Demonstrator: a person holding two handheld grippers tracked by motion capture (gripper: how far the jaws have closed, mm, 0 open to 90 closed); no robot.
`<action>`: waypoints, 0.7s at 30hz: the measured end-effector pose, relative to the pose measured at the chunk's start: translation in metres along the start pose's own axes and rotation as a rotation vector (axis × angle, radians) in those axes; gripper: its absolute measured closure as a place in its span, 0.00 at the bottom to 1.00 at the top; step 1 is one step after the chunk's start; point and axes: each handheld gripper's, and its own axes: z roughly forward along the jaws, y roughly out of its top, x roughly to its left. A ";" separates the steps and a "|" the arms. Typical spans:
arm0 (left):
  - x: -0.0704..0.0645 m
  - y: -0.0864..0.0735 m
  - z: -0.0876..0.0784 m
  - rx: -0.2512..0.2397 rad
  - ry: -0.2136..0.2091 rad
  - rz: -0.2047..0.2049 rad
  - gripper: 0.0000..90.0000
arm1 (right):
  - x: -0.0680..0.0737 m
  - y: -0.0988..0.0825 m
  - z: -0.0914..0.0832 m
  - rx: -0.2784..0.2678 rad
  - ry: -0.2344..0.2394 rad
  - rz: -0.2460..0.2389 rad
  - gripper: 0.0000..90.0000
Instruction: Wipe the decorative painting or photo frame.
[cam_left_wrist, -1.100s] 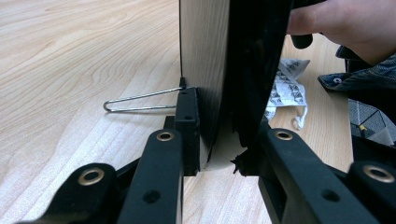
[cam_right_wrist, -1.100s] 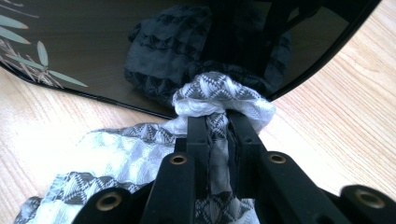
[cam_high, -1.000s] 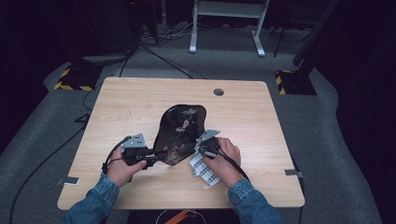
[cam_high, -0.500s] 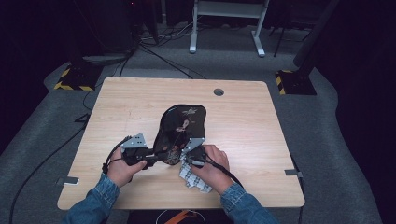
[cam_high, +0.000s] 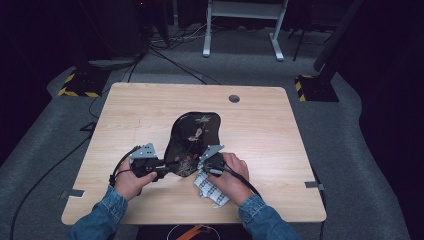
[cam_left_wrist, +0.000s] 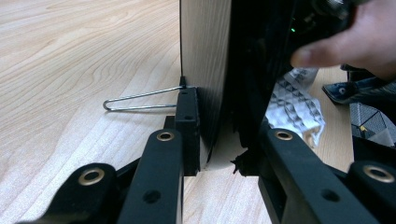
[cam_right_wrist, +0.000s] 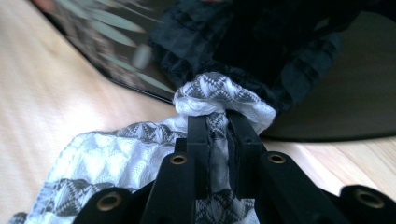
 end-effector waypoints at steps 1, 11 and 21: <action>0.000 0.000 0.000 0.000 -0.001 0.000 0.84 | -0.003 -0.001 0.000 0.001 -0.005 0.009 0.91; 0.000 0.000 0.000 0.000 0.003 0.004 0.84 | -0.026 -0.011 -0.005 -0.002 -0.061 0.077 0.91; -0.003 0.001 0.000 0.005 0.048 -0.008 0.87 | -0.035 -0.017 -0.024 -0.033 -0.115 0.090 0.91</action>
